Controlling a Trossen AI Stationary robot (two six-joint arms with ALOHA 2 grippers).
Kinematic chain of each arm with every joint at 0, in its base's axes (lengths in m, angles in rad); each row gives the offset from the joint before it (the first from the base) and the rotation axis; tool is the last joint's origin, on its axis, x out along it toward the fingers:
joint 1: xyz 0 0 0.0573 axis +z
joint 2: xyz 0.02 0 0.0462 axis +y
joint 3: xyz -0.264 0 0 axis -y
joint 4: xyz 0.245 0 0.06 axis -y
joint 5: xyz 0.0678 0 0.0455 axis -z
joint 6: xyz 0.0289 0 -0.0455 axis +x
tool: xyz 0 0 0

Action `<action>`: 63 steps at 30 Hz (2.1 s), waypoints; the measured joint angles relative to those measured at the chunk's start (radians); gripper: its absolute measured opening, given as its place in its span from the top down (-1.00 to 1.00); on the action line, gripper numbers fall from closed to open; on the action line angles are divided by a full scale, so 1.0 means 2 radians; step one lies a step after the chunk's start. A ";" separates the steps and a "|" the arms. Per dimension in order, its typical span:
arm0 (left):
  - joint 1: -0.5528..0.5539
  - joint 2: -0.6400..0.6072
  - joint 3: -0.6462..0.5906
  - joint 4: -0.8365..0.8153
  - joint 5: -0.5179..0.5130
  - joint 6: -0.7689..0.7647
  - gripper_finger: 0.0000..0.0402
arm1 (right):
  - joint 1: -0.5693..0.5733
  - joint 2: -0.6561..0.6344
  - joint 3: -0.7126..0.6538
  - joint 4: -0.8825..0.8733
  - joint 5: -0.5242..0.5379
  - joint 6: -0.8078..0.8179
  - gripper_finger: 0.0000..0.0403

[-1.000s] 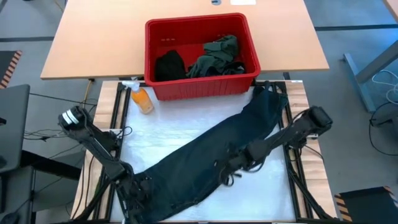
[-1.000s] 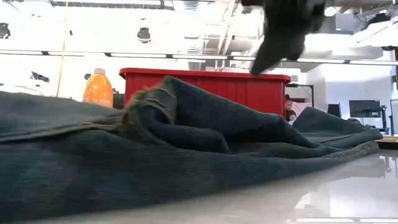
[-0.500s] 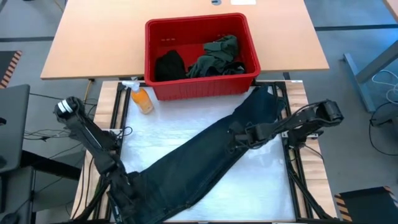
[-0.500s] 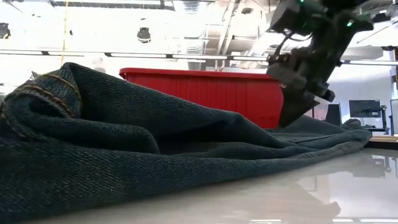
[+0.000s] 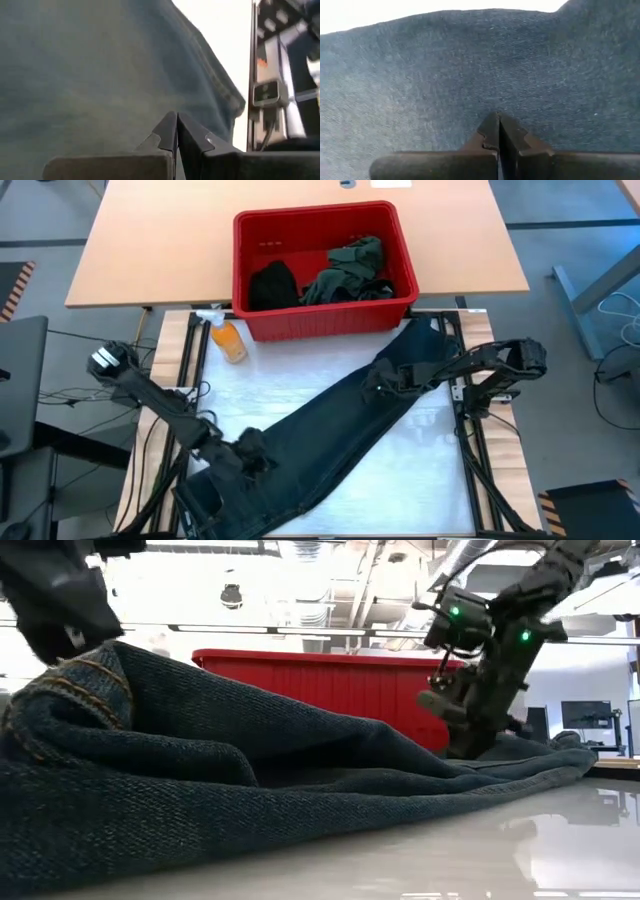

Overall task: Fold Laundry from Bin
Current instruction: Fold the dark blue pants

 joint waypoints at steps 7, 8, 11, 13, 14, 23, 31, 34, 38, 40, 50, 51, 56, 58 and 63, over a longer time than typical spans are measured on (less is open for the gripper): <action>0.008 0.109 0.001 0.005 0.116 -0.082 1.00 | -0.025 0.034 -0.031 0.234 -0.074 -0.004 0.91; 0.007 0.120 0.001 0.005 0.133 -0.094 1.00 | -0.029 0.041 -0.027 0.250 -0.099 -0.019 0.91; 0.001 0.140 0.004 0.015 0.180 -0.113 1.00 | -0.041 0.042 -0.007 0.228 -0.165 -0.059 0.91; -0.002 0.143 0.003 0.014 0.199 -0.115 1.00 | -0.046 0.021 0.009 0.173 -0.173 -0.069 0.91; -0.003 0.143 0.003 0.013 0.203 -0.115 1.00 | -0.047 0.006 0.018 0.138 -0.165 -0.075 0.91; -0.004 0.142 0.002 0.009 0.214 -0.118 1.00 | -0.063 -0.078 0.049 -0.110 -0.019 -0.089 0.91; -0.005 0.143 0.001 0.011 0.217 -0.130 1.00 | -0.116 0.008 0.036 -0.100 -0.014 -0.117 0.91; -0.007 0.143 0.001 0.011 0.219 -0.137 1.00 | -0.125 0.009 0.045 -0.123 -0.016 -0.146 0.90; -0.008 0.143 0.001 0.009 0.226 -0.152 1.00 | -0.130 -0.038 0.070 -0.195 0.007 -0.190 0.90; -0.008 0.143 0.001 0.009 0.227 -0.153 1.00 | -0.129 -0.071 0.091 -0.245 0.027 -0.194 0.90; -0.007 0.144 0.000 0.013 0.214 -0.161 1.00 | -0.276 -0.162 0.125 -0.355 -0.077 -0.312 0.71; -0.004 0.144 0.000 0.013 0.214 -0.166 1.00 | -0.302 -0.162 0.125 -0.357 -0.087 -0.335 0.66; 0.020 0.144 0.000 0.022 0.217 -0.183 1.00 | -0.413 -0.141 0.126 -0.367 -0.095 -0.450 0.28; 0.031 0.144 0.002 0.028 0.217 -0.180 1.00 | -0.416 -0.136 0.128 -0.366 -0.108 -0.459 0.08; 0.060 0.145 0.007 0.031 0.212 -0.143 1.00 | -0.406 -0.104 0.130 -0.358 -0.088 -0.474 -0.40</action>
